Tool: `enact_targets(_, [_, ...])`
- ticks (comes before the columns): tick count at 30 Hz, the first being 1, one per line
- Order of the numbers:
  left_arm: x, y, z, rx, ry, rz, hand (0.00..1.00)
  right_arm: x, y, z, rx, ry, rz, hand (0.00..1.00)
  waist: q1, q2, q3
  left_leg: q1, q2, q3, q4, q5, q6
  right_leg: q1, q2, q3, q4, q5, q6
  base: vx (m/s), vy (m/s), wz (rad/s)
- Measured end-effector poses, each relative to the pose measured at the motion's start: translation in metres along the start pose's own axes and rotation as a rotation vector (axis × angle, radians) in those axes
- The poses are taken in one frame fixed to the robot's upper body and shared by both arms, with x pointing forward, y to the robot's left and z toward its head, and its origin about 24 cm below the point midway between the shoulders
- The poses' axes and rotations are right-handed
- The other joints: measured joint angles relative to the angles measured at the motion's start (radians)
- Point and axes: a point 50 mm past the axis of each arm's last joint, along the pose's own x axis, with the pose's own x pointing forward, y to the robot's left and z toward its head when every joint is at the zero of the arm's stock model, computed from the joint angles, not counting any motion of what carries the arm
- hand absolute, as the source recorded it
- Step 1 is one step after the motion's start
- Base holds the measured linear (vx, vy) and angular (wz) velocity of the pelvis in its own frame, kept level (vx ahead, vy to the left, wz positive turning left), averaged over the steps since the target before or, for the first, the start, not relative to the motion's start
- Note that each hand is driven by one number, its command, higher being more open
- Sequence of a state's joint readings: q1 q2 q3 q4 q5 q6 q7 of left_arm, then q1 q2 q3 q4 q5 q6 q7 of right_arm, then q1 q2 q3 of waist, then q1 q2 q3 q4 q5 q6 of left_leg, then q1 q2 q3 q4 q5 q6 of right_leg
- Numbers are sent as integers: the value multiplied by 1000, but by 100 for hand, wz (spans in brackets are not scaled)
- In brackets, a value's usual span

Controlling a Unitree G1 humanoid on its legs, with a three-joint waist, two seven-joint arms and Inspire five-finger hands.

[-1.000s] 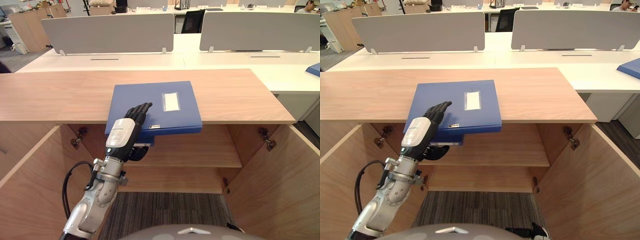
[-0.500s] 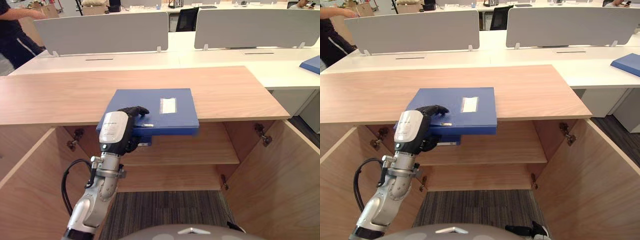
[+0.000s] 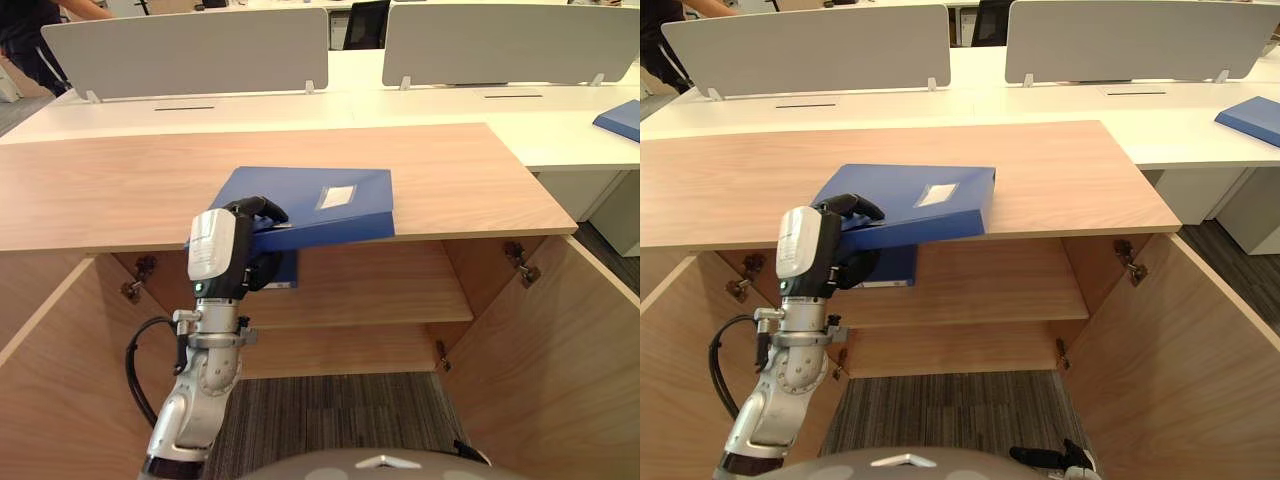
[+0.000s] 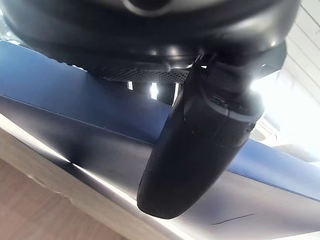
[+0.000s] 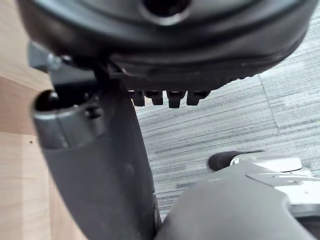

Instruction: Walk over to the cabinet, pick up the folder, carry it to the office cabinet, place the folder inside the office cabinet, then close the office cabinet door

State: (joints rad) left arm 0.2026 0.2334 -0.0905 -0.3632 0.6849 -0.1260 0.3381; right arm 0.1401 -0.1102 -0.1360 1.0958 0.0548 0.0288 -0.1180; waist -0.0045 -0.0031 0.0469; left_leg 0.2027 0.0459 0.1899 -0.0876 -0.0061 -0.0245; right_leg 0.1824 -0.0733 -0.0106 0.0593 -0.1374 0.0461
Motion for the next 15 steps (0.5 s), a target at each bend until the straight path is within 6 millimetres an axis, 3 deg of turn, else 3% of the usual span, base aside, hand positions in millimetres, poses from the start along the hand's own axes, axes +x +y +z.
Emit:
enact_targets(9, [-4, 21, 26, -431, 40, 143, 0, -20, 26, 53, 123, -302, 48, 100, -2, -6, 12, -15, 3, 29, 28, -21, 6, -29, 1, 35, 24, 2, 4, -44, -12, -10])
enact_targets(15, [-1, 44, 40, -830, -20, 216, 0, -51, 33, 101, 221, -566, 98, 100, -3, -5, 12, -40, 5, 42, 63, -40, 6, -45, -1, 46, 25, 4, 8, -18, -13, -7])
